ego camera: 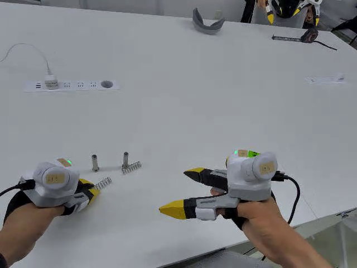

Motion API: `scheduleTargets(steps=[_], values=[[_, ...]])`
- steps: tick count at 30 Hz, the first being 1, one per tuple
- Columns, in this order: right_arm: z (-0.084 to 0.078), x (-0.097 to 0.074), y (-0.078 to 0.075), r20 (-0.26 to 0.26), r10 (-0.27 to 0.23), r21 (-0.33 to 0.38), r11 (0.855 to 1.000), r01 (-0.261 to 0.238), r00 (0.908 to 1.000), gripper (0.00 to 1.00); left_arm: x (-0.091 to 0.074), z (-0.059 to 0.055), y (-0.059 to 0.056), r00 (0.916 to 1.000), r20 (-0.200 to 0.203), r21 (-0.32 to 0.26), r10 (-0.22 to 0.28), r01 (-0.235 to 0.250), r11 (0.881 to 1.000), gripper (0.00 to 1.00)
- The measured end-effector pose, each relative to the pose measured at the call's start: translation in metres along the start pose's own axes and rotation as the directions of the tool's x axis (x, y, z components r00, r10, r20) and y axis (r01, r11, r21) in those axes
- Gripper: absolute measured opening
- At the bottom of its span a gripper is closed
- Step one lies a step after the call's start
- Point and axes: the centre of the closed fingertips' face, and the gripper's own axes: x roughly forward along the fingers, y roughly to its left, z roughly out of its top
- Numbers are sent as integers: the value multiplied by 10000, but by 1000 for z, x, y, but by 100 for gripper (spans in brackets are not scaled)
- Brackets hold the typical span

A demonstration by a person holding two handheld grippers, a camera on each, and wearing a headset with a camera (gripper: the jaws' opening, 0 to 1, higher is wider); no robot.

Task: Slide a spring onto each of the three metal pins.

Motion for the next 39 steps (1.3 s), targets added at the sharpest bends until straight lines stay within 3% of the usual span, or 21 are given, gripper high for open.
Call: scheduleTargets(steps=[24, 39], values=[[-5, 18, 14, -355, 338, -139, 9993, -343, 9988, 78, -23, -13, -2, 9997, 244, -395, -70, 80, 9992, 10], [-5, 33, 25, -471, 803, -80, 9967, -808, 9957, 77, -46, -15, -13, 9986, 508, -477, -136, 160, 9987, 10]])
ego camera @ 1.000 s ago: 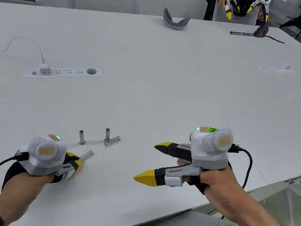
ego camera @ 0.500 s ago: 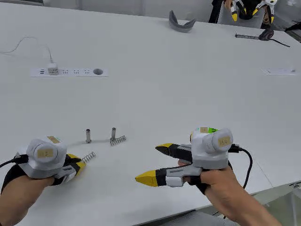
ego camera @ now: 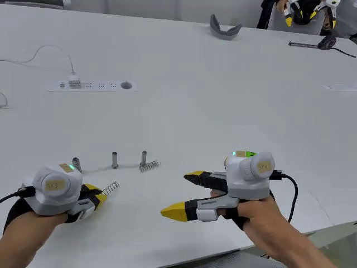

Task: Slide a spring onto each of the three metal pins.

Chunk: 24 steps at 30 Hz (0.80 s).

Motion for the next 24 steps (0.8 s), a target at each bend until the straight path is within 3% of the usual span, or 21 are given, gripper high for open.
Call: scheduleTargets(steps=[6, 10, 24], values=[[-1, 7, 4, -38, 196, 80, 9998, -196, 9998, 77, -8, 0, 3, 9999, 138, 40, 27, -28, 10000, 10], [-1, 12, 5, -80, 337, 80, 9994, -337, 9994, 76, -15, 6, 5, 9995, 295, 88, 70, -73, 9999, 10], [16, 27, 11, 149, 868, 156, 9961, -870, 9961, 70, -44, 45, 0, 9944, 1057, 716, 22, -98, 9974, 10]])
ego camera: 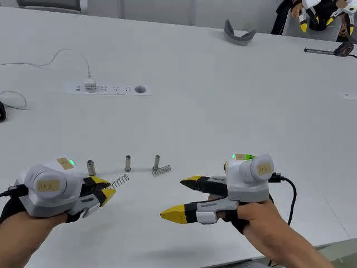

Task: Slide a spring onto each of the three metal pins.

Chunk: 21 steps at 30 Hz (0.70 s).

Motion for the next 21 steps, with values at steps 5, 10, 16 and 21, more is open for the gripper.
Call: scheduleTargets(steps=[5, 10, 16, 21], values=[[9, 4, 1, 226, 190, 122, 9997, -193, 9996, 67, -6, 10, -11, 9997, 195, 223, -164, 159, 9996, 10], [18, 9, 4, 552, 398, 394, 9983, -420, 9977, 63, -8, 13, -24, 9988, 281, 375, -408, 397, 9985, 10], [23, 16, 11, 763, 769, 603, 9948, -816, 9941, 55, -8, 17, -43, 9959, 375, 603, -820, 796, 9950, 10], [25, 20, 17, 818, 1078, 690, 9911, -1135, 9908, 49, -9, 23, -53, 9936, 452, 733, -1034, 1000, 9923, 10]])
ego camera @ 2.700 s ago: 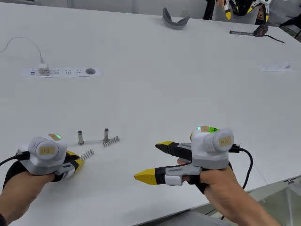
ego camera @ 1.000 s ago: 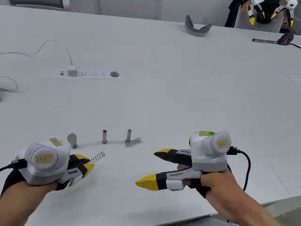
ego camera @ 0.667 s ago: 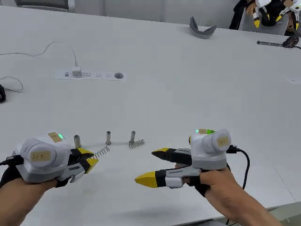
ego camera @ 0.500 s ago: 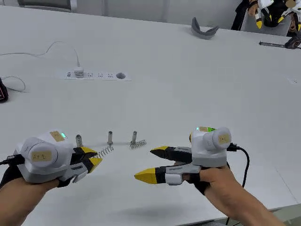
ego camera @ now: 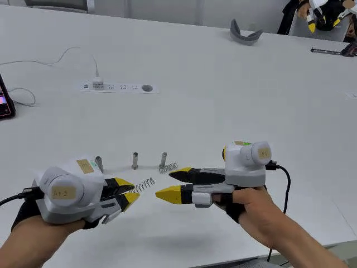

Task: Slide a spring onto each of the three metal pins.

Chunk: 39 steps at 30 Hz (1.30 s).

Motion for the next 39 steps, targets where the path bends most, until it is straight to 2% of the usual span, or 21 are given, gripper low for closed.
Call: scheduleTargets(steps=[13, 30, 39], values=[[-1, 4, 12, 93, 790, 548, 9953, -794, 9968, 31, 1, 15, -15, 9988, 266, 279, -422, 414, 9988, 10], [6, 2, 17, 235, 1153, 664, 9909, -1167, 9930, 16, 5, 14, -21, 9969, 41, 457, -783, 781, 9959, 10], [9, 5, 25, -144, 1463, 382, 9886, -1456, 9891, 12, 5, 11, -22, 9961, -51, 402, -876, 877, 9953, 10]])
